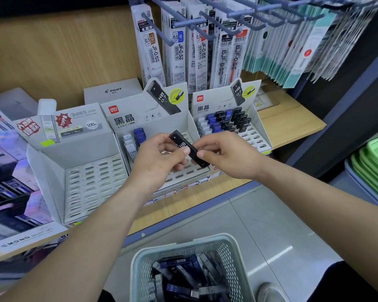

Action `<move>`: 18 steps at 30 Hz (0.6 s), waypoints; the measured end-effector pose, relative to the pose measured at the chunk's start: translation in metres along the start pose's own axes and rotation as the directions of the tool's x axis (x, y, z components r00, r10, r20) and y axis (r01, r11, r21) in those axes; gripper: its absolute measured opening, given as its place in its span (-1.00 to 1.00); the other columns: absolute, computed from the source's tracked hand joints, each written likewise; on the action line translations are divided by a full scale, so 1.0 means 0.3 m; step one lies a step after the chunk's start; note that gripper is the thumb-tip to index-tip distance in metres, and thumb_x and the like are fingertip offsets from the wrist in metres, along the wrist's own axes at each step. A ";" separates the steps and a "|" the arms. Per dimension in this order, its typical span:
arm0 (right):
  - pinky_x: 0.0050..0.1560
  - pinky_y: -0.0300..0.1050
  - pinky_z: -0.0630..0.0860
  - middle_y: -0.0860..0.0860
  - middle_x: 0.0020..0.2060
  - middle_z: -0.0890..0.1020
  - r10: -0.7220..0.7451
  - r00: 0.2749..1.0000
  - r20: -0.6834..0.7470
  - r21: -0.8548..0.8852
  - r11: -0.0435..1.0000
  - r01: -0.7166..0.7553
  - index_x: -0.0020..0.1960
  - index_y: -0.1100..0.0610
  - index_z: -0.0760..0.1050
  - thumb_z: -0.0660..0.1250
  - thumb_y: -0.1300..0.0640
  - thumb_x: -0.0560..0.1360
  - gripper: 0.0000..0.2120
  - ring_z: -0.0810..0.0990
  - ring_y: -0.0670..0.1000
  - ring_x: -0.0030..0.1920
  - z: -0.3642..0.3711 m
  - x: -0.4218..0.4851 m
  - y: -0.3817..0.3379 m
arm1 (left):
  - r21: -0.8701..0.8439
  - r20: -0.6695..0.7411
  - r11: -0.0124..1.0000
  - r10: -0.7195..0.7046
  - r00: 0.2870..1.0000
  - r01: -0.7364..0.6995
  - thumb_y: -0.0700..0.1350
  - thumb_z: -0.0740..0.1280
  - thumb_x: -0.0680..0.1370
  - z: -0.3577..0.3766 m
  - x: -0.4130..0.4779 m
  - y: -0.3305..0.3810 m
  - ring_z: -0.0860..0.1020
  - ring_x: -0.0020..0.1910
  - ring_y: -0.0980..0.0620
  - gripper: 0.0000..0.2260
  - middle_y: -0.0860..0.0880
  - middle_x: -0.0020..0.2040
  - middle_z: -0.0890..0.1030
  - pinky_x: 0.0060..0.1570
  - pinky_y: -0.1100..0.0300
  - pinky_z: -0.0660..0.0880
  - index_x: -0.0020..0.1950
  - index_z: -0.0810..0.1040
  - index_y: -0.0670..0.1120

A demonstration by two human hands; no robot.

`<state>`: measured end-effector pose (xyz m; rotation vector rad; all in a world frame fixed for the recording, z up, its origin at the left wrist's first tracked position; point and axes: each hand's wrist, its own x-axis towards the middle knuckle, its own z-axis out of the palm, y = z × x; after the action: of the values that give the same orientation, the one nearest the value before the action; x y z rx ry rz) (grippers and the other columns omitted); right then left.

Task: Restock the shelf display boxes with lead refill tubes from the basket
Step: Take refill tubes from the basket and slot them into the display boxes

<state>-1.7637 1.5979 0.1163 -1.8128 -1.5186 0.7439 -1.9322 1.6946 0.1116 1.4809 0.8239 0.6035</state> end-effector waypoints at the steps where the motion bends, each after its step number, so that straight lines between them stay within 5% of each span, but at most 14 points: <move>1: -0.04 -0.25 0.55 -0.10 -0.12 0.74 0.009 1.000 0.019 0.008 1.000 -0.009 0.13 0.05 0.63 0.30 0.18 0.62 -0.83 0.67 -0.20 -0.08 0.005 0.000 -0.004 | 0.021 0.004 1.000 0.003 1.000 -0.003 -0.26 0.45 0.53 -0.007 -0.002 0.000 0.64 -0.32 0.08 -0.84 -0.12 -0.15 0.62 -0.25 0.18 0.63 0.09 0.59 -0.20; 4: -0.13 -0.35 0.47 -0.12 -0.20 0.72 0.027 0.999 0.018 0.052 0.998 -0.028 0.09 0.05 0.64 0.30 0.21 0.61 -0.83 0.64 -0.23 -0.21 0.024 0.011 -0.024 | 0.058 0.000 0.998 0.000 1.000 0.000 -0.24 0.44 0.54 -0.032 -0.004 -0.006 0.65 -0.27 0.08 -0.89 -0.13 -0.05 0.65 -0.25 0.19 0.63 0.06 0.61 -0.15; 8: -0.03 0.02 0.62 -0.03 -0.12 0.67 0.019 0.995 -0.102 0.208 0.978 0.003 0.13 0.02 0.61 0.33 0.20 0.59 -0.84 0.66 0.07 -0.12 0.041 0.056 -0.058 | 0.142 0.004 0.990 0.010 1.000 -0.011 -0.21 0.48 0.51 -0.063 -0.011 -0.011 0.65 -0.25 0.06 -0.89 -0.03 -0.19 0.67 -0.23 0.12 0.64 0.01 0.63 -0.10; 13: -0.11 -0.23 0.56 0.01 -0.12 0.68 -0.120 0.989 -0.088 0.115 0.985 0.130 0.03 0.10 0.65 0.46 0.24 0.49 -0.87 0.63 0.00 -0.18 0.076 0.111 -0.119 | 0.290 -0.004 0.955 0.071 0.997 -0.067 -0.14 0.54 0.46 -0.108 -0.018 -0.035 0.62 -0.26 0.03 -0.89 0.02 -0.25 0.66 -0.13 -0.03 0.61 -0.14 0.66 0.04; 18: -0.09 -0.30 0.54 -0.09 -0.17 0.67 -0.133 0.950 -0.282 0.037 0.988 0.149 -0.02 0.04 0.63 0.46 0.23 0.50 -0.88 0.64 -0.10 -0.17 0.092 0.174 -0.130 | 0.482 -0.038 0.871 0.130 0.991 -0.096 -0.10 0.54 0.46 -0.180 -0.031 -0.046 0.58 -0.28 0.21 -0.86 0.11 -0.20 0.66 -0.20 0.33 0.53 -0.05 0.64 0.05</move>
<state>-1.8003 1.6574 0.1287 -1.6661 -1.4067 0.4376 -1.9820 1.7197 0.1038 1.9819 0.9939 0.5625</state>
